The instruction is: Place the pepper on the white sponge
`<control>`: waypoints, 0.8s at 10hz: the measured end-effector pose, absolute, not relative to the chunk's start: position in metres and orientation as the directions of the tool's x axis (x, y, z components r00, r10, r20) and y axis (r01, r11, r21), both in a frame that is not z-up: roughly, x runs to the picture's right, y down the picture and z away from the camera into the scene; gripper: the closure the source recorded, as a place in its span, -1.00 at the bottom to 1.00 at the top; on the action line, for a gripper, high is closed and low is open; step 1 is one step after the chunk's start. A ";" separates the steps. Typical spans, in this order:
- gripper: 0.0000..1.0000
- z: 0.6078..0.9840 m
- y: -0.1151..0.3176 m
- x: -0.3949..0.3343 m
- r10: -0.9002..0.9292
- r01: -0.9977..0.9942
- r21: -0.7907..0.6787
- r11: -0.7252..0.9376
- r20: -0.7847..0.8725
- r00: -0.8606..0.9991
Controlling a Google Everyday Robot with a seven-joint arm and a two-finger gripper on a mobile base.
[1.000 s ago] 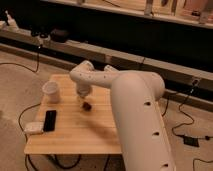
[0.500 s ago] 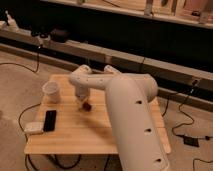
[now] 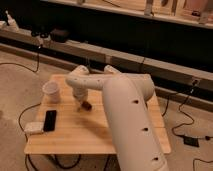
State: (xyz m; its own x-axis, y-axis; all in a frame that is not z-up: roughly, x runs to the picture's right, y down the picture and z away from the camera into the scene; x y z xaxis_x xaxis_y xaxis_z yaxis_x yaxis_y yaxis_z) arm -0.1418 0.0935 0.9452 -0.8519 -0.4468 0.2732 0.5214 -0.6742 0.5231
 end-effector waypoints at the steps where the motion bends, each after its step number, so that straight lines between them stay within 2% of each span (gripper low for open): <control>1: 0.01 0.946 0.098 -0.142 -0.436 0.520 0.527 -0.672 0.287 -0.853; 6: 0.94 0.945 0.099 -0.147 -0.426 0.530 0.540 -0.654 0.315 -0.848; 8: 1.00 0.936 0.089 -0.156 -0.422 0.506 0.545 -0.669 0.282 -0.862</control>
